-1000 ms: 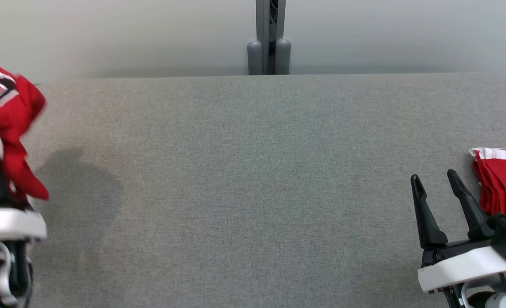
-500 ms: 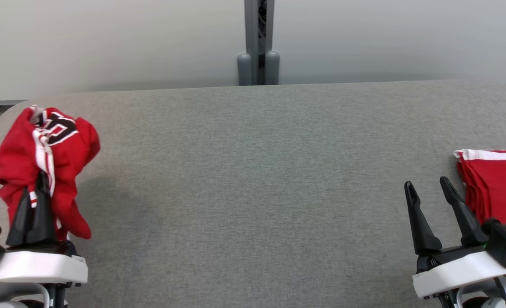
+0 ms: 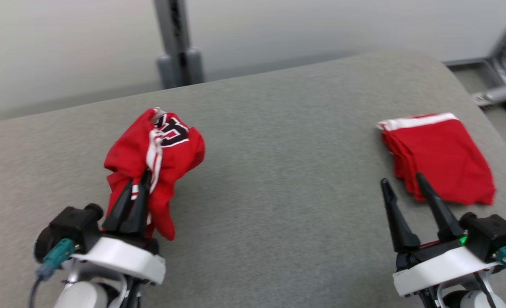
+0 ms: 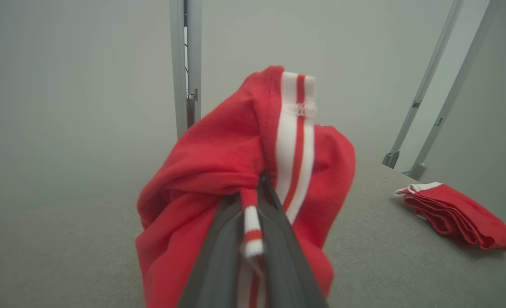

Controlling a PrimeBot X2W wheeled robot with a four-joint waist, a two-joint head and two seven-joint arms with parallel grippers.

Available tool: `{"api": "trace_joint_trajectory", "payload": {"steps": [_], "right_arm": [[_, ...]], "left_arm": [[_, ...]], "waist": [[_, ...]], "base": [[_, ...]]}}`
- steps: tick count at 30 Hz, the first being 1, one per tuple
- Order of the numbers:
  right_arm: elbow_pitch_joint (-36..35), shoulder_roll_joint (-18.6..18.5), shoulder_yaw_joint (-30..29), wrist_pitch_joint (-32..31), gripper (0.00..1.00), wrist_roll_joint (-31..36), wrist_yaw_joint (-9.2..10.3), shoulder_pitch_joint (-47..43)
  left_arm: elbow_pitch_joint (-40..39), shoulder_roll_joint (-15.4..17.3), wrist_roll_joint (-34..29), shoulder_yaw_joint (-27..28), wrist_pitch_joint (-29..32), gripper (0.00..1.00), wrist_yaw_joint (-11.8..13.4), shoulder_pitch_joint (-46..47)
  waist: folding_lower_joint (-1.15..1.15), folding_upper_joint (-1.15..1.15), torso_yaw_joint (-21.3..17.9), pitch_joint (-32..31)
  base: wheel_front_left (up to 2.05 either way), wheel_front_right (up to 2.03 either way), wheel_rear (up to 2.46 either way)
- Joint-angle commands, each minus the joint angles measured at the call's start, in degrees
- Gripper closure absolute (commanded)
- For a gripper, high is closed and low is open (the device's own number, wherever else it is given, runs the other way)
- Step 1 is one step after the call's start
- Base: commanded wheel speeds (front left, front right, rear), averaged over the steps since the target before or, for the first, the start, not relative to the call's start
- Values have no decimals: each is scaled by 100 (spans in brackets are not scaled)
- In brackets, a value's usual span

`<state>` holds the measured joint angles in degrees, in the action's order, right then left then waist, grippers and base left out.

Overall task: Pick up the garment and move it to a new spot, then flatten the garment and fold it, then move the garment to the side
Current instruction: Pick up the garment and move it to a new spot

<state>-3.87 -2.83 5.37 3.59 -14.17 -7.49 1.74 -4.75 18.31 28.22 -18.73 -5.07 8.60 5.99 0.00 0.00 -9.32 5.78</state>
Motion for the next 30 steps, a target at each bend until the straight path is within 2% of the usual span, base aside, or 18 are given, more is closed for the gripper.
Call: {"api": "trace_joint_trajectory", "payload": {"steps": [1, 8, 16, 17, 18, 24, 30], "right_arm": [[46, -19, 53, 65, 0, -46, -1, 55], [226, -22, 150, 267, 0, -227, -1, 144], [426, -23, 124, 490, 0, -356, -1, 196], [457, -24, 107, 516, 0, -357, -1, 202], [522, -21, 87, 547, 0, -353, -1, 205], [570, -24, -63, 531, 0, -222, -1, 187], [516, -25, -226, 433, 0, -55, -1, 186]], "left_arm": [[101, -46, -50, -54, -45, 100, -63, 190], [1057, -274, -224, -390, -204, 100, -351, 948], [1971, -582, -189, -460, -572, 100, -502, 1439], [2058, -629, -164, -457, -628, 88, -500, 1475], [2159, -707, -189, -457, -741, 0, -494, 1509], [2225, -858, -127, -466, -907, 0, -616, 1366], [1875, -749, -142, -258, -977, 0, -481, 1045]], "waist": [[0, 0, -536, 180], [0, 0, -1159, 488], [0, 0, -1305, 652], [0, 0, -1278, 650], [0, 0, -1182, 607], [0, 0, -648, 402], [0, 0, 13, 241]], "base": [[0, 0, 0], [0, 0, 0], [0, 0, 0], [0, 0, 0], [0, 0, 0], [0, 0, 0], [0, 0, 0]]}}
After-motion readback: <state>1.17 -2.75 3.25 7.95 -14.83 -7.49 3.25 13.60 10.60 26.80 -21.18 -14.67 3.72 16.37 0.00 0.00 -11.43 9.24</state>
